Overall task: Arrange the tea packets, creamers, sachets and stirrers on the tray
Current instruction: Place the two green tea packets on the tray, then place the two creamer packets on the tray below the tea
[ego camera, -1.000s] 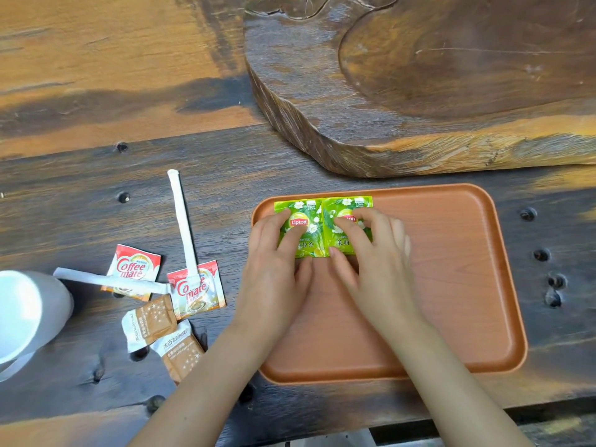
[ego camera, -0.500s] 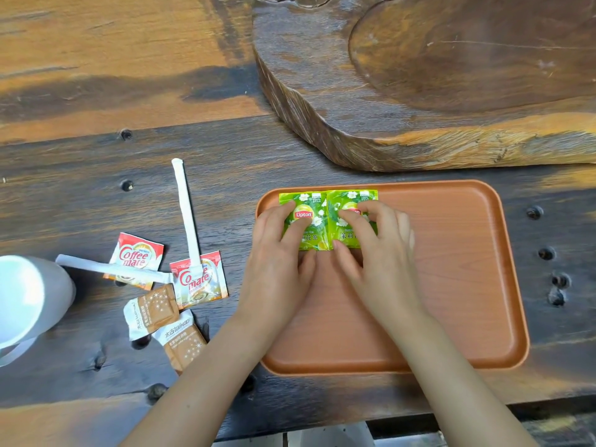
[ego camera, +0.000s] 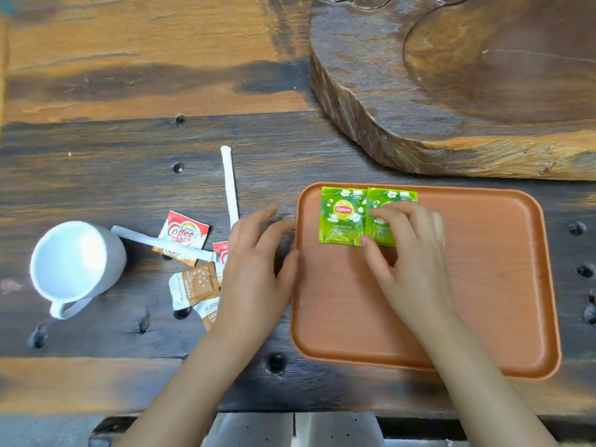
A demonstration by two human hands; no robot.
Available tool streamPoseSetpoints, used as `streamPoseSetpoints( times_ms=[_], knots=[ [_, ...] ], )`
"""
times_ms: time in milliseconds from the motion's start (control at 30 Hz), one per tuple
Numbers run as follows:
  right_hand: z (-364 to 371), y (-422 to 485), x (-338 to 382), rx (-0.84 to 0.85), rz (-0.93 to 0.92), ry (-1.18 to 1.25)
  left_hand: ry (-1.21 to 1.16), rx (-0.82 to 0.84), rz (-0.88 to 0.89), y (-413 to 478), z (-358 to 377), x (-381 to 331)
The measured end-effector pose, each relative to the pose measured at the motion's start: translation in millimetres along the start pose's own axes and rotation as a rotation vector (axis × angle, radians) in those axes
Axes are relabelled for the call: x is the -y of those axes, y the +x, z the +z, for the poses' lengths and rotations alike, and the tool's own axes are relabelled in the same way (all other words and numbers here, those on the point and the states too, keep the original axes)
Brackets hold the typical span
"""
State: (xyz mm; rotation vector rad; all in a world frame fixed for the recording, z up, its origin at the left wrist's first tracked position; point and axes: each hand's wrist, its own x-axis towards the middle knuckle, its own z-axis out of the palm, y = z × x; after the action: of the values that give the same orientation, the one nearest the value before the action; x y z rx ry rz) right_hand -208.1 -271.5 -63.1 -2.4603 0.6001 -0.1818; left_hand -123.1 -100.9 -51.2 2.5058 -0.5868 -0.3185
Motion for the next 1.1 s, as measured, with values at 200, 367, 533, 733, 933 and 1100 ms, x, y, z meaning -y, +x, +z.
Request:
streamPoseSetpoints(
  times_ms=[200, 367, 533, 733, 933, 1100],
  knots=[
    [30, -6, 51, 0.132, -0.146, 0.022, 0.063, -0.101, -0.234, -34, -32, 50],
    [63, 0, 90, 0.224, -0.242, -0.026, 0.13, -0.192, -0.291, -21, -53, 69],
    [78, 9, 110, 0.374, -0.199, -0.223, 0.349, 0.049, -0.299, 24, -60, 86],
    [79, 8, 119, 0.373, -0.139, -0.229, 0.44, 0.164, -0.402, 31, -65, 89],
    [75, 6, 125, 0.403, -0.053, 0.01, 0.445, 0.186, -0.42, 34, -64, 86],
    [63, -2, 117, 0.305, 0.15, 0.331, 0.263, 0.074, -0.347, 25, -68, 82]
  ],
)
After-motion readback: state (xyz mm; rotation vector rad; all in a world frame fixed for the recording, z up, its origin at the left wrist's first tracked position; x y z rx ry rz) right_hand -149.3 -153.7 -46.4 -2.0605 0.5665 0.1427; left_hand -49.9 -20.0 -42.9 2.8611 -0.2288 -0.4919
